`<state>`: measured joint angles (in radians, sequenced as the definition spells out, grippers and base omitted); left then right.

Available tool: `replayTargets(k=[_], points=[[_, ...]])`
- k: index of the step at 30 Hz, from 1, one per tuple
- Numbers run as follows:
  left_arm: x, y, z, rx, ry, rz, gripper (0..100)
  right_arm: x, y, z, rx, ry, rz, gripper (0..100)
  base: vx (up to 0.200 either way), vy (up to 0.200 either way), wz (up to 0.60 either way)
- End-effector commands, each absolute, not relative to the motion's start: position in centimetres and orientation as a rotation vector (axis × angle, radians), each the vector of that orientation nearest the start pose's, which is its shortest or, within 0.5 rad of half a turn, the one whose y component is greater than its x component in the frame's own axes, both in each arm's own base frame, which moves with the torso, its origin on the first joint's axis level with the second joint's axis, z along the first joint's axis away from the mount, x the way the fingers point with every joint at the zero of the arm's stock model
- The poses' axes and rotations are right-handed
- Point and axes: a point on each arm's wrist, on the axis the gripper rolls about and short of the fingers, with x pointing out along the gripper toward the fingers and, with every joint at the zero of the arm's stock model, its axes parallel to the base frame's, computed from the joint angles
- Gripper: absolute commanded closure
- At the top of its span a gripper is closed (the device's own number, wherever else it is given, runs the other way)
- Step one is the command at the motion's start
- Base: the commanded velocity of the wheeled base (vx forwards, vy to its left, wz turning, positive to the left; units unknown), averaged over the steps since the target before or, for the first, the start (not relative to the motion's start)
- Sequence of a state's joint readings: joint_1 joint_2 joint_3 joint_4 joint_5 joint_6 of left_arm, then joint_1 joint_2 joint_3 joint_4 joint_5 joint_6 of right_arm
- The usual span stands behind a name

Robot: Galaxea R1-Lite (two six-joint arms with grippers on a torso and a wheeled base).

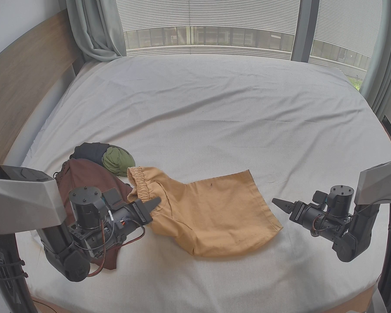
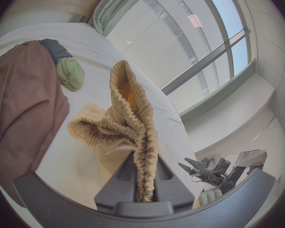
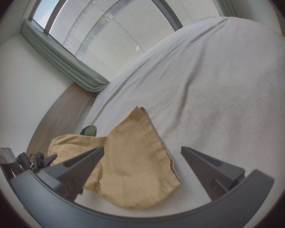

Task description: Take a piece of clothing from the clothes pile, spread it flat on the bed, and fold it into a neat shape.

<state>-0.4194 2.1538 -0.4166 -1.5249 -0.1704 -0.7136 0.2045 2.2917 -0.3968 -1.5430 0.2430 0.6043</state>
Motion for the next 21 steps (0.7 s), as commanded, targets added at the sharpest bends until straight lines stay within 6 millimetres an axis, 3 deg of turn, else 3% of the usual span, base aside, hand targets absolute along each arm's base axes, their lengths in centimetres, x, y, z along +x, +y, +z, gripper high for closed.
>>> replayTargets(k=[1, 9, 21], points=[[28.8, -15.2, 5.2, -0.664, 0.387, -0.55, 100, 30.2, 6.8, 0.8, 0.597, 0.457, 0.329, 0, 0.0, 0.0, 0.0], [29.6, -18.1, 6.3, -0.724, 0.389, -0.618, 100, 30.2, 6.7, 1.0, 0.599, 0.449, 0.33, 0, 0.0, 0.0, 0.0], [30.5, -21.7, 5.2, -0.715, 0.423, -0.68, 100, 30.3, 6.5, 2.0, 0.637, 0.42, 0.329, 0, 0.0, 0.0, 0.0]])
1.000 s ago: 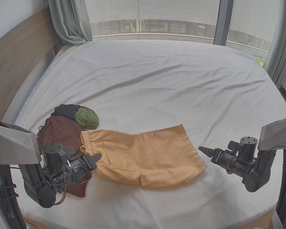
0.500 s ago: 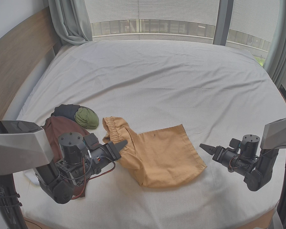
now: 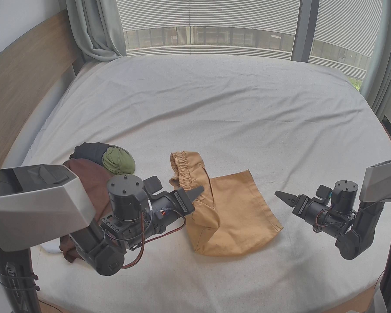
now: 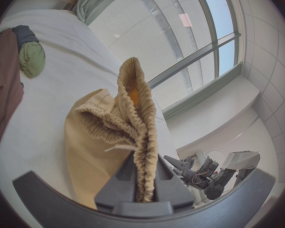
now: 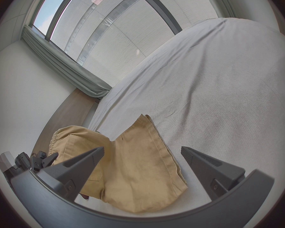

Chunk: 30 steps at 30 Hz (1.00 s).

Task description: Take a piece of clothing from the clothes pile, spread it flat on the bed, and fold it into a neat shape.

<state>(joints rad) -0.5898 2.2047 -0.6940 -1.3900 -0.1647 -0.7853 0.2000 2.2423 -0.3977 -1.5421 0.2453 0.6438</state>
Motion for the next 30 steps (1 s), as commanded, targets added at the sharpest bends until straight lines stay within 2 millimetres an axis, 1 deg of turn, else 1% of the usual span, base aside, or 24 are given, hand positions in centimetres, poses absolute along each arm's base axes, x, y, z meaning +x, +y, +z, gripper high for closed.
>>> replayTargets(k=[1, 7, 11, 14, 15, 16, 17, 21, 25, 26, 30], points=[[30.6, -22.0, 5.1, -0.714, 0.426, -0.684, 100, 30.3, 6.5, 2.1, 0.637, 0.418, 0.329, 0, 0.0, 0.0, 0.0], [31.4, -23.0, 5.1, -0.706, 0.454, -0.681, 100, 30.4, 6.3, 2.6, 0.64, 0.396, 0.327, 0, 0.0, 0.0, 0.0], [31.7, -24.2, 5.0, -0.7, 0.469, -0.698, 100, 30.4, 6.1, 2.5, 0.639, 0.398, 0.322, 0, 0.0, 0.0, 0.0], [32.0, -24.5, 4.9, -0.7, 0.471, -0.699, 100, 30.4, 6.1, 2.5, 0.641, 0.398, 0.322, 0, 0.0, 0.0, 0.0], [31.9, -25.5, 4.7, -0.694, 0.485, -0.714, 100, 30.5, 6.1, 2.5, 0.641, 0.396, 0.322, 0, 0.0, 0.0, 0.0], [32.0, -25.5, 4.8, -0.694, 0.484, -0.715, 100, 30.5, 6.1, 2.5, 0.641, 0.396, 0.322, 0, 0.0, 0.0, 0.0], [32.1, -26.1, 4.5, -0.69, 0.496, -0.72, 100, 30.5, 6.0, 2.6, 0.641, 0.391, 0.321, 0, 0.0, 0.0, 0.0], [32.2, -27.3, 4.4, -0.682, 0.515, -0.735, 100, 30.6, 5.9, 2.6, 0.642, 0.39, 0.315, 0, 0.0, 0.0, 0.0], [32.4, -28.1, 4.2, -0.676, 0.531, -0.74, 100, 30.7, 5.8, 2.6, 0.643, 0.386, 0.313, 0, 0.0, 0.0, 0.0], [32.3, -28.6, 3.8, -0.669, 0.548, -0.742, 100, 30.7, 5.7, 2.6, 0.643, 0.386, 0.311, 0, 0.0, 0.0, 0.0], [32.0, -29.4, 2.8, -0.658, 0.568, -0.749, 100, 30.7, 5.7, 2.6, 0.643, 0.385, 0.31, 0, 0.0, 0.0, 0.0]])
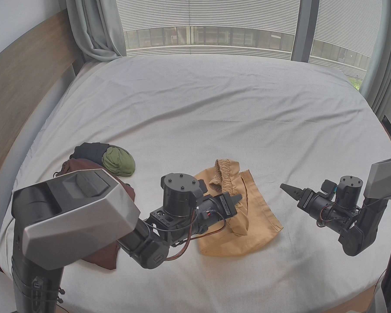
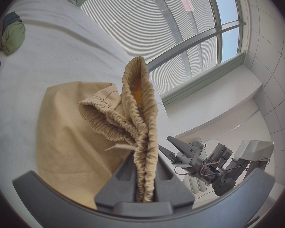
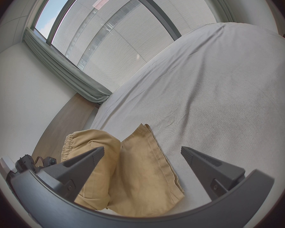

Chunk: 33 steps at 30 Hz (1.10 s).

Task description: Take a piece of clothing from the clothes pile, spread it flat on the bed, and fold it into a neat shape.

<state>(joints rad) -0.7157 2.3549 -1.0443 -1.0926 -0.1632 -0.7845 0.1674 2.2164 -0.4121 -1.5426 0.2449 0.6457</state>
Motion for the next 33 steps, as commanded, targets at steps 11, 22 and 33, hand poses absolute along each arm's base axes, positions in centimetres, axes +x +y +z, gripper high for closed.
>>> replayTargets(k=[11, 22, 33], points=[[32.9, -30.3, 2.3, -0.649, 0.593, -0.74, 100, 30.6, 5.7, 2.3, 0.642, 0.396, 0.309, 0, 0.0, 0.0, 0.0], [33.6, -30.7, 1.4, -0.638, 0.559, -0.685, 0, 30.6, 5.7, 2.3, 0.642, 0.398, 0.309, 0, 0.0, 0.0, 0.0], [33.5, -28.7, 1.5, -0.575, 0.519, -0.643, 0, 30.4, 6.0, 2.1, 0.64, 0.412, 0.315, 0, 0.0, 0.0, 0.0]])
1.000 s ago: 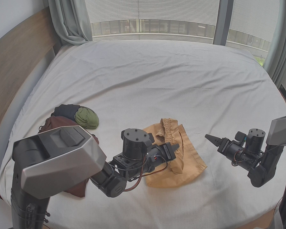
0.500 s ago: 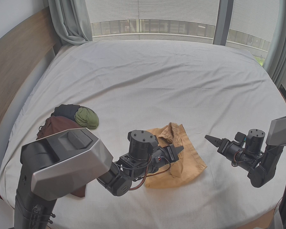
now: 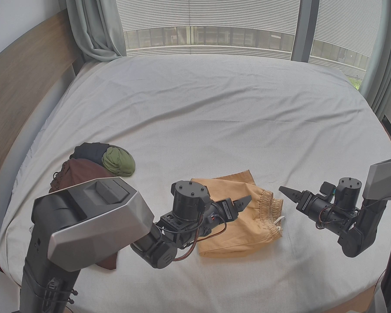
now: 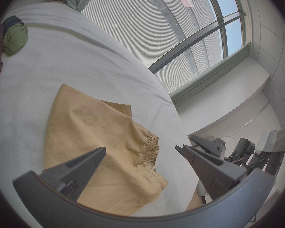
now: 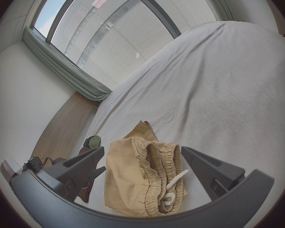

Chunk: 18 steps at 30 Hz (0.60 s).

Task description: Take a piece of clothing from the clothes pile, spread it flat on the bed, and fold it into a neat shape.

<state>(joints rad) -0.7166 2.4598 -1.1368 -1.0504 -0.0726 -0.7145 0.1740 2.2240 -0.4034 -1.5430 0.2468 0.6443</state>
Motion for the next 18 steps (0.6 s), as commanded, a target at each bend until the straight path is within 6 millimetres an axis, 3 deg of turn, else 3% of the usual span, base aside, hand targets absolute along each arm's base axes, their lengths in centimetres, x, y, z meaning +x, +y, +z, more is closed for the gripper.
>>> replayTargets(k=[1, 9, 18], points=[[33.3, -28.3, 1.8, -0.573, 0.51, -0.643, 0, 30.3, 6.0, 2.1, 0.64, 0.413, 0.315, 0, 0.0, 0.0, 0.0], [31.8, -25.0, 4.0, -0.539, 0.498, -0.611, 0, 29.9, 6.6, 2.1, 0.636, 0.429, 0.331, 0, 0.0, 0.0, 0.0], [29.5, -18.0, 5.1, -0.449, 0.445, -0.549, 0, 28.6, 7.2, 1.3, 0.589, 0.485, 0.346, 0, 0.0, 0.0, 0.0]])
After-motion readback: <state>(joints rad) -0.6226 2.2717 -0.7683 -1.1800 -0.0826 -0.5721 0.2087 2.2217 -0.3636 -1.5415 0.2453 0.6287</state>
